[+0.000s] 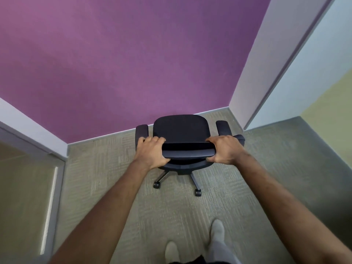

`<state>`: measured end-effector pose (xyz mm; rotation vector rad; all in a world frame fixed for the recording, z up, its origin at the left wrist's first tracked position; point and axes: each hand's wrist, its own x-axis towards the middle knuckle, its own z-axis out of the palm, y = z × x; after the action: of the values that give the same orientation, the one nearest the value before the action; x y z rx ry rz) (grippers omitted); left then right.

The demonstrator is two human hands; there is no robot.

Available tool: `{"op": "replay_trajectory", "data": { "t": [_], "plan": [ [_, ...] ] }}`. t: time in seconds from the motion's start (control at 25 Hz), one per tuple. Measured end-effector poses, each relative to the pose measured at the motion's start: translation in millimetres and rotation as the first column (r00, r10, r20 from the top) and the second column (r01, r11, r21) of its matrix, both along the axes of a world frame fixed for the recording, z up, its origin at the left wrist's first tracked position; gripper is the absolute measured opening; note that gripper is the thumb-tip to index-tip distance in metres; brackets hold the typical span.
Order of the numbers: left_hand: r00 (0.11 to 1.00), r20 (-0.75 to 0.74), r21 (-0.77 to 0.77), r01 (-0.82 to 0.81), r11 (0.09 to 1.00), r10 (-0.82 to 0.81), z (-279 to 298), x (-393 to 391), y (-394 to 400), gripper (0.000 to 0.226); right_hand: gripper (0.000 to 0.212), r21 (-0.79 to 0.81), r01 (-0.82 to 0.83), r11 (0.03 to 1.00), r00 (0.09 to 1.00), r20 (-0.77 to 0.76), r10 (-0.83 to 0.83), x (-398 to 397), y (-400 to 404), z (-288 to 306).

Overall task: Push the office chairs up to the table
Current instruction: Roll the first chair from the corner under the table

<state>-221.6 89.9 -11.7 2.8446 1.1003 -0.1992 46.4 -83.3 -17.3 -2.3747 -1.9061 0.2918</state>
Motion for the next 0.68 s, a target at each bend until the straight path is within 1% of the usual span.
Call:
{"op": "replay_trajectory", "data": {
  "t": [0.16,0.32,0.48,0.68],
  "plan": [
    [0.996,-0.029,-0.002,0.087,0.996,-0.087,3,-11,3,0.084,0.083,0.018,0.077,0.997,0.997,0.003,-0.077,-26,-14,1],
    [0.981,-0.055,-0.003,0.185,0.983,-0.185,5,-14,-7,0.079,0.067,0.030,0.134,0.991,0.991,-0.001,-0.134,-39,-41,4],
    [0.959,-0.043,-0.011,0.279,0.960,-0.280,6,-13,-27,0.073,0.058,0.032,0.195,0.980,0.981,-0.005,-0.195,-50,-72,8],
    [0.921,-0.041,-0.019,0.387,0.922,-0.388,6,-9,-46,0.076,0.048,0.041,0.271,0.962,0.963,-0.004,-0.271,-66,-111,10]
  ]
}}
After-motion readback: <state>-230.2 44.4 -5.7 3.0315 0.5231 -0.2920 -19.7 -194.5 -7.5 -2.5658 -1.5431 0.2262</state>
